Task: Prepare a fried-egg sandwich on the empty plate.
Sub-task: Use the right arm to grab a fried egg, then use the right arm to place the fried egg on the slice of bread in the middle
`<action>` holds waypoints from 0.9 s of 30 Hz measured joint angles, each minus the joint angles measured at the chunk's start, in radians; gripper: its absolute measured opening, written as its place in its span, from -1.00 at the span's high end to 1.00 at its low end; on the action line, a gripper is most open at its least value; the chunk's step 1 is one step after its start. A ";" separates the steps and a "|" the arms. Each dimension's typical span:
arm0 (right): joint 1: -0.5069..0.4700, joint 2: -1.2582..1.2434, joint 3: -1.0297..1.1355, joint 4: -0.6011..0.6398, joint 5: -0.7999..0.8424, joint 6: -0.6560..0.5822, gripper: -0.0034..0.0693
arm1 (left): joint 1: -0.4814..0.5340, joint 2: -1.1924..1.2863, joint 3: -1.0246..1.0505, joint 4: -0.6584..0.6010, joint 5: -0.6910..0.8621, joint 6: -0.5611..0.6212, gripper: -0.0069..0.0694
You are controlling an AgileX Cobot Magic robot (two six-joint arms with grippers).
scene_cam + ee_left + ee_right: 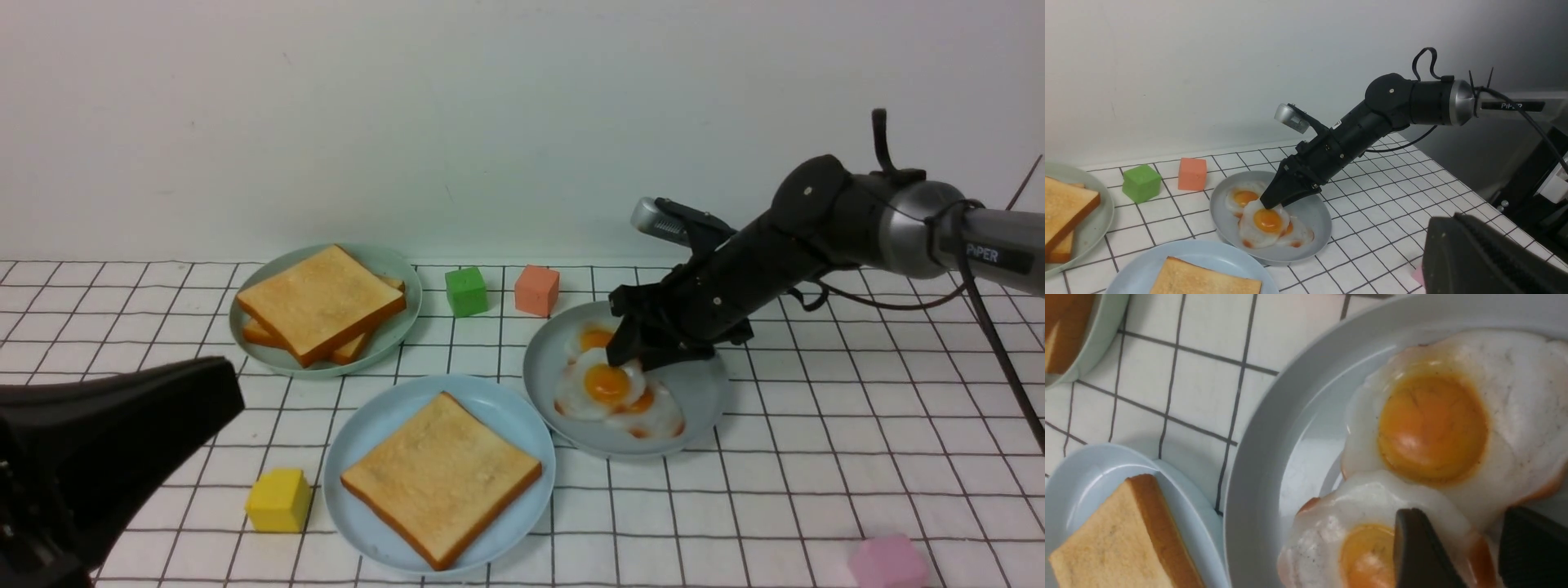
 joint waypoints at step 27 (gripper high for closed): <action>0.034 -0.305 0.069 0.165 0.347 -0.078 0.68 | 0.000 0.000 0.000 0.138 0.198 0.000 0.85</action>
